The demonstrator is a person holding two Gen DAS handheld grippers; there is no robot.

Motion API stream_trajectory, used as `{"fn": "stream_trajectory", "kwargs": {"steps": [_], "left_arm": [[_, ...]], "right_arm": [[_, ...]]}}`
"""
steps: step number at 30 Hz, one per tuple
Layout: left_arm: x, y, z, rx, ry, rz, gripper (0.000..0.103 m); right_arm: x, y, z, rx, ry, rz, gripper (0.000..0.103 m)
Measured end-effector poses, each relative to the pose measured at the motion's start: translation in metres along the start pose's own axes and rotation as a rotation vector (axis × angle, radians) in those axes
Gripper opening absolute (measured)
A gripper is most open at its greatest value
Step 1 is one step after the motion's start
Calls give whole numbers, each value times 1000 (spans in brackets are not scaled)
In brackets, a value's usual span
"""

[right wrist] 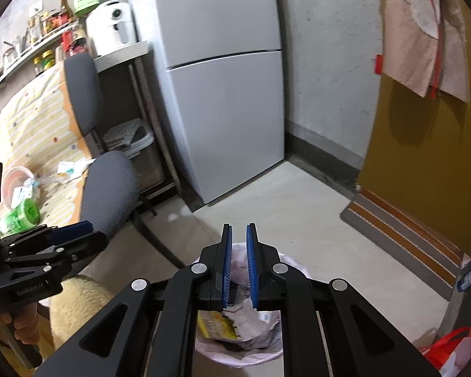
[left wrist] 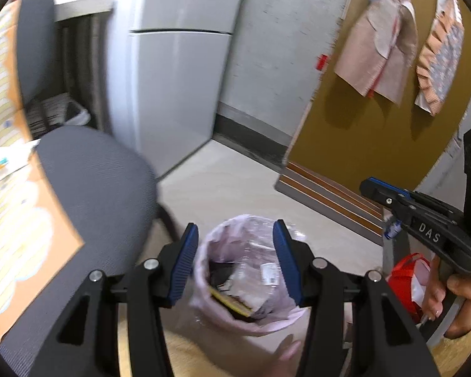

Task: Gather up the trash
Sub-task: 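Carry the wrapper and plastic bottle to the pink bin and open both grippers, then move both tools back over the chair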

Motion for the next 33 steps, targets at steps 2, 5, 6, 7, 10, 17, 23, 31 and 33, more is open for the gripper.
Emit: {"fn": "stream_trajectory", "kwargs": {"steps": [2, 5, 6, 7, 10, 17, 23, 31, 33], "left_arm": [[14, 13, 5, 26, -14, -29, 48], [37, 33, 14, 54, -39, -86, 48], [43, 39, 17, 63, -45, -103, 48], [54, 49, 23, 82, -54, -134, 48], [75, 70, 34, 127, -63, -182, 48], [133, 150, 65, 284, -102, -340, 48], [185, 229, 90, 406, -143, -533, 48], [209, 301, 109, 543, -128, -618, 48], [206, 310, 108, 552, -122, -619, 48]], "right_arm": [[0, 14, 1, 21, 8, -20, 12], [-3, 44, 4, 60, 29, -72, 11], [-4, 53, 4, 71, 33, -86, 11], [-5, 65, 5, 88, 38, -106, 11], [-10, 106, 3, 152, 58, -170, 11], [-16, 204, -9, 313, 68, -329, 12], [-34, 296, -23, 465, 76, -448, 12], [-82, 394, -39, 569, 103, -575, 11], [-101, 412, -42, 578, 135, -605, 11]]}}
Point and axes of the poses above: each gripper's, at about its wrist camera, not at the fingertips, and x roughly against the way its jaws point, y to its left, z to its underside, the point moved 5 cm from there along -x, roughly the way its jaws point
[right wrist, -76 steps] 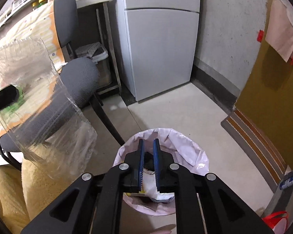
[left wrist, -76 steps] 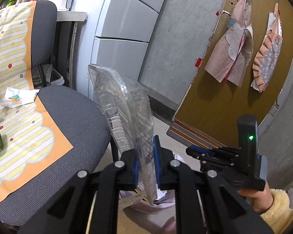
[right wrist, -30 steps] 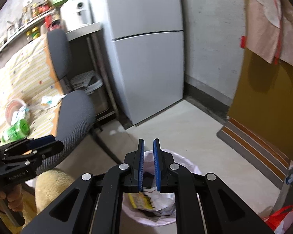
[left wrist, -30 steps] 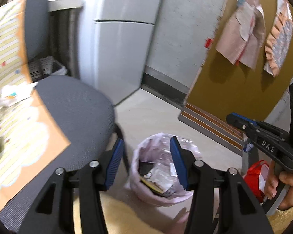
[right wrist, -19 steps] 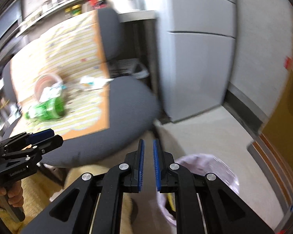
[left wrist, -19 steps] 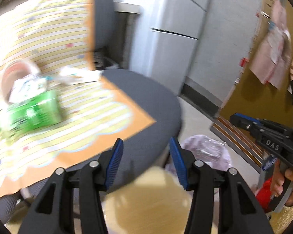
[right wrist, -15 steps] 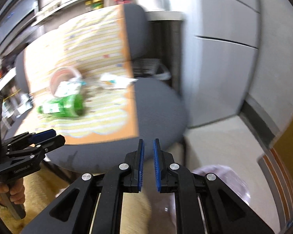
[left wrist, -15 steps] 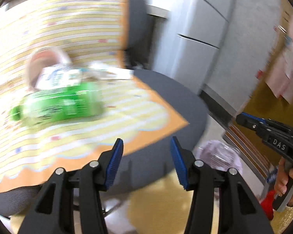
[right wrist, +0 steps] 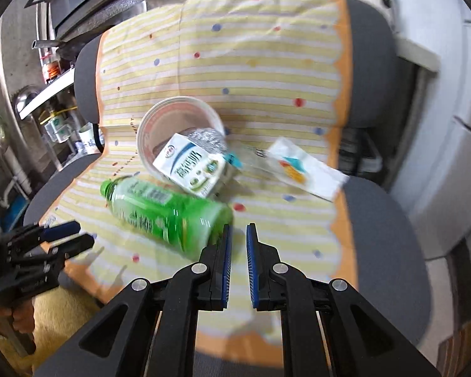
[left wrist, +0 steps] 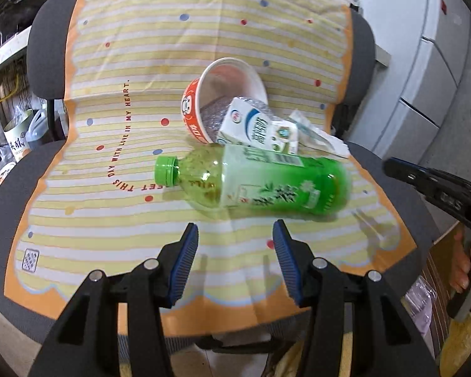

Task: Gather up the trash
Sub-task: 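Move both tools back over the chair, then grasp the green tea bottle with the left gripper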

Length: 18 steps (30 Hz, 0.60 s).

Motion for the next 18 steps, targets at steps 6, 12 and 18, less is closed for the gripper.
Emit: {"fn": "stream_trajectory", "kwargs": {"steps": [6, 12, 18], "left_arm": [[-30, -1, -6, -4, 41, 1, 48], [-46, 5, -8, 16, 78, -13, 48], [-37, 26, -19, 88, 42, -54, 48]], "right_arm": [[-51, -6, -20, 26, 52, 6, 10], [-72, -1, -10, 60, 129, -36, 8], [-45, 45, 19, 134, 152, -157, 8]]}}
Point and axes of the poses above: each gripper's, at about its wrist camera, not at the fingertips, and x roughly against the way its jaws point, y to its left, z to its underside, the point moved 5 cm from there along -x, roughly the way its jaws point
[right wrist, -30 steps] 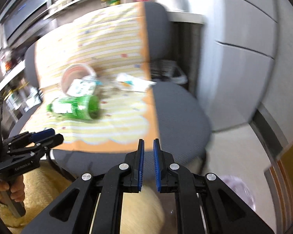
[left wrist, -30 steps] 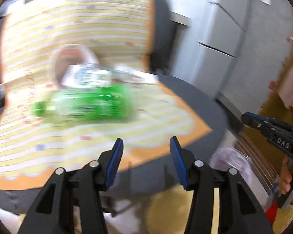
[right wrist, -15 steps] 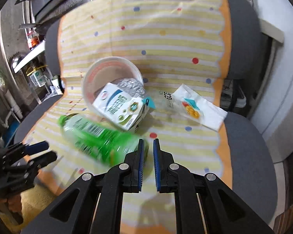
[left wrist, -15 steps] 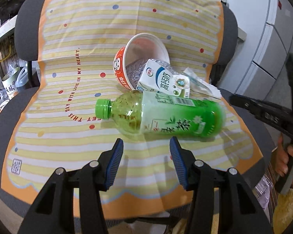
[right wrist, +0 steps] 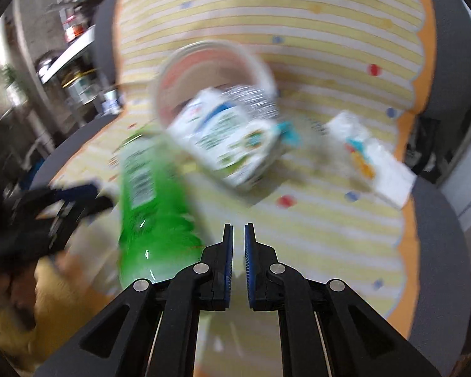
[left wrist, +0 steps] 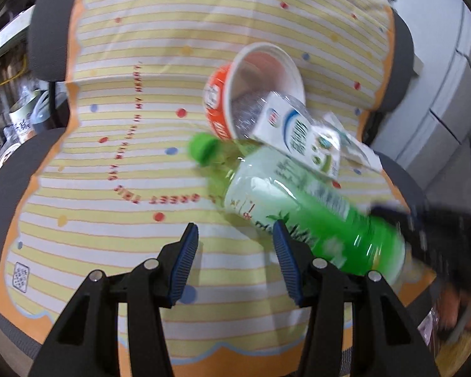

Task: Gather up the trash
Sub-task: 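Grasp the green tea bottle with the left gripper, then grasp the white milk carton with the right gripper while the left gripper holds the bottle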

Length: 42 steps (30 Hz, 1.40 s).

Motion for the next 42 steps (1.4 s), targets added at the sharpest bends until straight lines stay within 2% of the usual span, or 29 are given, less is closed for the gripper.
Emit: {"fn": "stream_trajectory", "kwargs": {"steps": [4, 7, 9, 11, 13, 15, 18, 20, 24, 27, 32, 36, 38, 42], "left_arm": [[12, 11, -6, 8, -31, -39, 48], [28, 21, -10, 35, -43, -45, 48], [37, 22, -12, 56, -43, -8, 49], [43, 16, -12, 67, -39, 39, 61], [43, 4, -12, 63, -26, 86, 68], [34, -11, -11, 31, 9, 102, 68], [14, -29, -7, -8, 63, 76, 68], [2, -33, -6, -10, 96, 63, 69], [-17, -27, -6, -2, 146, 13, 69], [-27, -22, -5, -6, 177, 8, 69], [-15, -11, -6, -18, 119, -26, 66], [4, 6, -8, 18, 67, -18, 66], [12, 15, -10, 38, 44, -20, 66], [17, 23, -14, 62, 29, -9, 66]], "right_arm": [[7, 51, 13, 63, 4, -83, 8], [13, 74, 12, 111, -20, -51, 9], [20, 73, 8, 113, -53, -2, 10], [26, 58, 2, 79, -80, 47, 10], [31, 40, -4, 39, -97, 98, 10], [35, 21, -9, 3, -112, 132, 10], [35, 2, -14, -30, -130, 157, 27], [29, -10, -19, -47, -129, 153, 45], [8, -20, -27, -52, -106, 143, 55], [-14, -28, -33, -47, -74, 144, 60], [-36, -24, -40, 1, -47, 158, 72], [-56, -19, -49, 34, -26, 167, 77], [-64, -18, -54, 48, -15, 181, 83], [-81, -16, -65, 45, -3, 195, 83]]}}
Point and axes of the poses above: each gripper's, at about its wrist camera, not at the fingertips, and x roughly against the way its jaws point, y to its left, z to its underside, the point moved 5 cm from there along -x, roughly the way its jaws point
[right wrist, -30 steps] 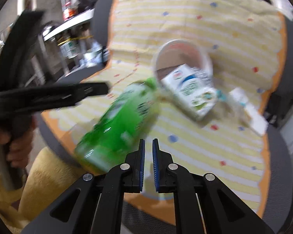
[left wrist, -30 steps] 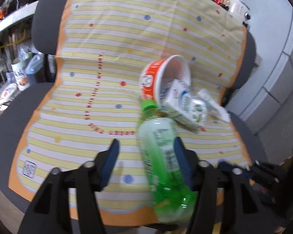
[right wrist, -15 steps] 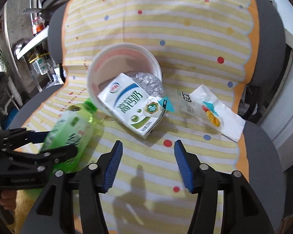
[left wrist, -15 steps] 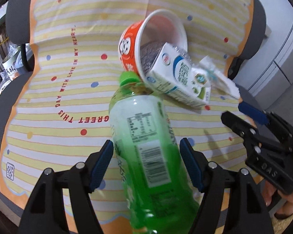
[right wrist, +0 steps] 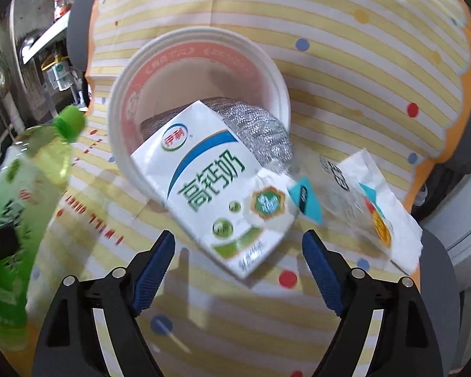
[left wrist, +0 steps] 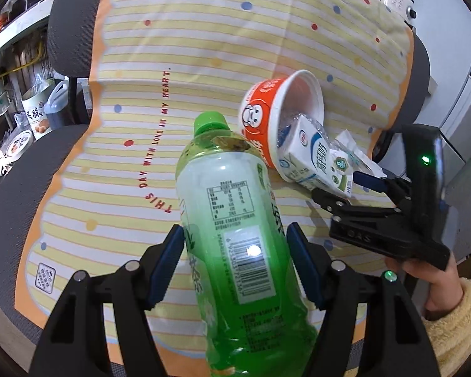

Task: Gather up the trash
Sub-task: 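Grasp the white milk carton with the right gripper while the left gripper holds the bottle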

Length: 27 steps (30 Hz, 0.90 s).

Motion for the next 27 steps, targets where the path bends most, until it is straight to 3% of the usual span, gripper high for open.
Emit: {"fn": "stream_trajectory", "kwargs": {"steps": [3, 5, 7, 8, 9, 11, 15, 16, 17, 18, 22, 27], "left_arm": [[-2, 3, 2, 12, 4, 11, 66], [-3, 4, 5, 18, 7, 17, 66], [-1, 5, 7, 18, 5, 20, 66], [0, 5, 8, 20, 2, 20, 66], [1, 5, 8, 21, -2, 23, 66], [4, 6, 9, 23, -6, 25, 66], [10, 4, 9, 14, -16, 25, 66], [11, 4, 8, 11, -20, 26, 66], [10, 3, 6, 10, -23, 29, 66], [9, 3, 4, 10, -22, 31, 66], [5, 2, -3, 5, -33, 33, 66], [-3, 1, -8, 8, -23, 48, 66]], "right_arm": [[-4, 4, -5, -4, -5, 10, 81], [-3, 6, -5, -17, -5, 2, 69], [1, 8, -2, -33, -2, -8, 47], [1, 9, 0, -42, 8, -17, 8], [2, 7, 2, -56, 16, -24, 1], [7, 6, 6, -72, 28, -55, 0], [27, 3, 7, -63, -15, -92, 8], [30, 2, 6, -60, -26, -96, 25], [32, 0, 4, -54, -35, -96, 53], [33, 0, 0, -42, -49, -99, 64], [25, 5, -16, 33, -80, -131, 70], [6, 4, -34, 78, -111, -121, 88]]}}
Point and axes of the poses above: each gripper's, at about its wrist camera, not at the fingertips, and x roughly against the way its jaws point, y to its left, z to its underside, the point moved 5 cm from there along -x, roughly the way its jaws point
